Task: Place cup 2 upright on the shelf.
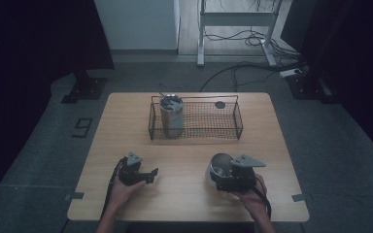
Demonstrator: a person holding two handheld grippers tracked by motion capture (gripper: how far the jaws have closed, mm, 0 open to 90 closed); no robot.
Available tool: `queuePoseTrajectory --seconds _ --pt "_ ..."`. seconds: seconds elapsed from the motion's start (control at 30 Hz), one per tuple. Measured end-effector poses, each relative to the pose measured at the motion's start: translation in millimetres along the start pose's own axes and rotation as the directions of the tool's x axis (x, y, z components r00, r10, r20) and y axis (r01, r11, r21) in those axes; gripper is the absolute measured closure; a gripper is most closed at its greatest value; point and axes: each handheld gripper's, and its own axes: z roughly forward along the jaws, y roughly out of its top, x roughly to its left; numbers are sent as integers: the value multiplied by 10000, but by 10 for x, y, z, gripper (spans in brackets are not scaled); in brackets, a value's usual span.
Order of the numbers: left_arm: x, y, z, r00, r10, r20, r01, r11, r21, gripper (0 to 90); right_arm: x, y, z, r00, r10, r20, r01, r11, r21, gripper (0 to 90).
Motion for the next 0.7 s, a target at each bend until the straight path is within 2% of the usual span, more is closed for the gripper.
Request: queuePoseTrajectory --seconds 0.2,0.33,0.53,0.7 --pt "-23 3 -23 10000 2 -46 -2 10000 -36 139 -77 17 -76 9996 149 220 -144 9997 -206 70" --pt "-32 16 -41 9999 -86 97 87 9999 -140 141 -119 35 -107 9989 224 406 -212 9993 -293 70" --pt "-103 35 -39 9995 -68 313 79 9994 -342 144 -173 101 -88 9983 411 419 -397 9986 -345 71" --pt "-166 38 -12 9994 122 336 -116 9998 -180 144 -222 206 -48 9969 552 562 -533 9980 -344 70"
